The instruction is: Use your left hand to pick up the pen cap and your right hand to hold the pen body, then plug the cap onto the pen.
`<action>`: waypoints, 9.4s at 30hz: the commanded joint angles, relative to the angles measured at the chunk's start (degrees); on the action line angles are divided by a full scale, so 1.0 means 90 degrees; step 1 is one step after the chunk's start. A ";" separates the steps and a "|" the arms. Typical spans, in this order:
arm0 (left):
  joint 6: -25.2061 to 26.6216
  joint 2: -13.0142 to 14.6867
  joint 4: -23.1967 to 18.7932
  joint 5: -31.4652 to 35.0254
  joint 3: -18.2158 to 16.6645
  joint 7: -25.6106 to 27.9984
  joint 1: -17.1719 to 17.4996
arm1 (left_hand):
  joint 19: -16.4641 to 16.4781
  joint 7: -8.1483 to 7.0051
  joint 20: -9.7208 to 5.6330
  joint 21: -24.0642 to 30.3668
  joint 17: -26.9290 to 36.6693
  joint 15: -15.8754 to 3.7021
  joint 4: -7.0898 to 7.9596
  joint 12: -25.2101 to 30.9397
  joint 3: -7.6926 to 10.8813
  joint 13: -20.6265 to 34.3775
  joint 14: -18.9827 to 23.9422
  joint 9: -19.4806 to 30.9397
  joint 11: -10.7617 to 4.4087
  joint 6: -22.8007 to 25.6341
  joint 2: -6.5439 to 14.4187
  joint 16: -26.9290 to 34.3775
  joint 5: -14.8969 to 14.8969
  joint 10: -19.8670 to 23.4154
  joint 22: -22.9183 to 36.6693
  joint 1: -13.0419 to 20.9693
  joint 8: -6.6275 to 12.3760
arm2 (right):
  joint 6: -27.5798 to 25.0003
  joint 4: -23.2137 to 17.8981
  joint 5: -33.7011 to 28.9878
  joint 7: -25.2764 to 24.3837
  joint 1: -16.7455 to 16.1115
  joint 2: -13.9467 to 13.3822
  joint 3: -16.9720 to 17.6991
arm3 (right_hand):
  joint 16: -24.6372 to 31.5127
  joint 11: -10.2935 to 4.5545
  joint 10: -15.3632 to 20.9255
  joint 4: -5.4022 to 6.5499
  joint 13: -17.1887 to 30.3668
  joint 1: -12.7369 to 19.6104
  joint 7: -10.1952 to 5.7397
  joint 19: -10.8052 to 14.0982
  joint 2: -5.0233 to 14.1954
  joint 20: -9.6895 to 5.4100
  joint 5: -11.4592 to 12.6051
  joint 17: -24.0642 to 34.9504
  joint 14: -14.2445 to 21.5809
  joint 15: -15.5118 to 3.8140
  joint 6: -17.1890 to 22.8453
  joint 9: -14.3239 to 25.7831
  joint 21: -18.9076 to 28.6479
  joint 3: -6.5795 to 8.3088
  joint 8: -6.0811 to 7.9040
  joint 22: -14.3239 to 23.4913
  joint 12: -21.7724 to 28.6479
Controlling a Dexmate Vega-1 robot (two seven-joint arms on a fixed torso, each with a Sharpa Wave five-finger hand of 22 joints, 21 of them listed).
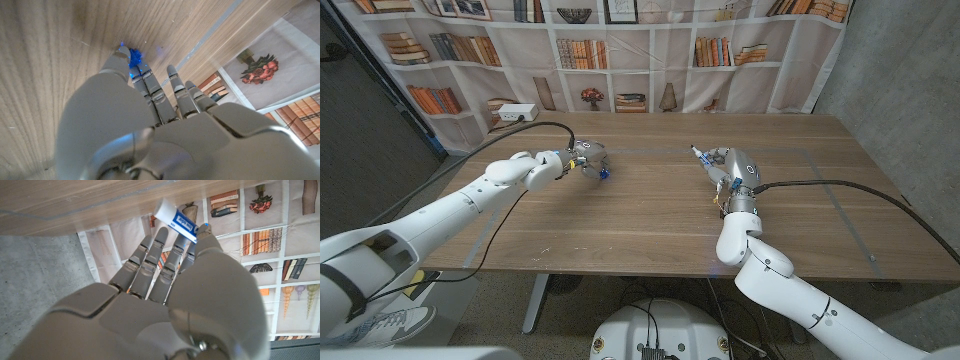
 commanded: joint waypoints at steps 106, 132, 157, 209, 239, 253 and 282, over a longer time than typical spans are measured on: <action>0.3798 -0.0591 -0.3890 0.2104 -0.0704 0.1797 0.1441 | 0.0581 0.0382 -0.0432 -0.0052 0.0048 -0.1007 -0.0050 0.0003 0.0758 0.0508 0.1910 0.0061 0.0036 0.0974 0.0278 0.0021 -0.0374 0.1364 -0.0011 0.0751 0.0403 | 0.0818 0.0088 -0.0880 0.0762 0.0519 -0.0460 -0.0131 | 0.0043 -0.0362 0.0518 -0.0002 -0.0025 0.0088 -0.0287 0.0132 0.0067 -0.0736 0.0043 0.0050 0.0200 -0.0706 0.0329 -0.0001 -0.0017 0.0199 0.0047 0.0007 0.0043; 0.3991 -0.1201 -0.4010 0.3051 -0.0285 0.1172 0.1318 | 0.0536 0.0366 -0.0430 -0.0079 0.0048 -0.0991 -0.0031 -0.0050 0.0808 0.0565 0.1871 0.0067 0.0026 0.0916 0.0233 -0.0038 -0.0377 0.1400 -0.0010 0.0714 0.0389 | 0.1798 0.0339 -0.0366 0.0646 0.0496 -0.0495 0.0395 | 0.0074 -0.0356 0.0553 -0.0017 -0.0015 0.0105 -0.0279 0.0158 0.0063 -0.0745 0.0036 0.0064 0.0289 -0.0716 0.0365 -0.0007 -0.0012 0.0212 0.0051 0.0005 0.0060; 0.3359 -0.0738 -0.4311 0.2843 -0.0372 0.0945 0.1319 | 0.0514 0.0343 -0.0427 -0.0085 0.0055 -0.0994 -0.0017 -0.0099 0.0856 0.0602 0.1832 0.0074 0.0027 0.0868 0.0233 -0.0054 -0.0377 0.1402 -0.0010 0.0699 0.0379 | 0.1178 0.0430 -0.1509 0.0303 0.0671 -0.0307 -0.0139 | 0.0074 -0.0356 0.0559 -0.0021 -0.0017 0.0110 -0.0275 0.0168 0.0055 -0.0750 0.0032 0.0069 0.0322 -0.0725 0.0367 -0.0011 -0.0013 0.0216 0.0039 0.0008 0.0057; 0.2738 -0.0666 -0.4037 0.4279 -0.0174 0.0870 0.0649 | 0.0504 0.0276 -0.0442 -0.0086 0.0067 -0.1006 -0.0001 -0.0174 0.0973 0.0713 0.1879 0.0075 0.0030 0.0893 0.0199 -0.0038 -0.0384 0.1437 -0.0015 0.0655 0.0419 | 0.1766 0.0100 0.0722 0.1023 0.0358 0.0016 0.0682 | 0.0059 -0.0351 0.0589 -0.0027 -0.0017 0.0116 -0.0275 0.0178 0.0038 -0.0730 0.0028 0.0064 0.0373 -0.0719 0.0395 -0.0016 -0.0019 0.0226 0.0027 0.0008 0.0056; 0.0550 0.0007 -0.4462 0.4217 -0.0130 -0.0112 -0.0727 | 0.0453 0.0198 -0.0524 -0.0105 0.0076 -0.1076 -0.0021 -0.0206 0.1069 0.0778 0.1855 0.0075 0.0045 0.0879 0.0190 -0.0062 -0.0373 0.1393 -0.0017 0.0682 0.0435 | 0.3036 0.0301 0.2738 0.1426 0.0156 -0.0057 0.1114 | 0.0046 -0.0351 0.0621 -0.0017 -0.0008 0.0090 -0.0276 0.0165 0.0038 -0.0697 0.0024 0.0053 0.0378 -0.0706 0.0394 -0.0019 -0.0029 0.0237 0.0011 0.0007 0.0073; -0.0479 0.0127 -0.4455 0.3932 -0.0071 -0.0206 -0.1345 | 0.0401 0.0171 -0.0611 -0.0120 0.0090 -0.1105 -0.0043 -0.0198 0.1128 0.0820 0.1821 0.0073 0.0079 0.0891 0.0187 -0.0078 -0.0368 0.1379 -0.0022 0.0722 0.0451 | 0.3287 0.0293 0.2916 0.1205 0.0047 0.0001 0.1185 | 0.0043 -0.0351 0.0619 -0.0015 -0.0010 0.0081 -0.0276 0.0155 0.0040 -0.0686 0.0021 0.0051 0.0380 -0.0706 0.0393 -0.0020 -0.0034 0.0243 0.0004 0.0006 0.0071; -0.0535 -0.0074 -0.3685 0.4245 0.0197 0.1444 -0.1408 | 0.0400 0.0129 -0.0668 -0.0109 0.0110 -0.1109 -0.0033 -0.0190 0.1216 0.0872 0.1831 0.0065 0.0089 0.0933 0.0171 -0.0068 -0.0368 0.1374 -0.0027 0.0718 0.0502 | 0.4322 0.0320 0.3928 0.1566 -0.0264 0.0027 0.1643 | 0.0043 -0.0351 0.0624 -0.0010 -0.0011 0.0057 -0.0275 0.0159 0.0044 -0.0680 0.0014 0.0048 0.0396 -0.0696 0.0402 -0.0021 -0.0035 0.0255 -0.0007 0.0006 0.0073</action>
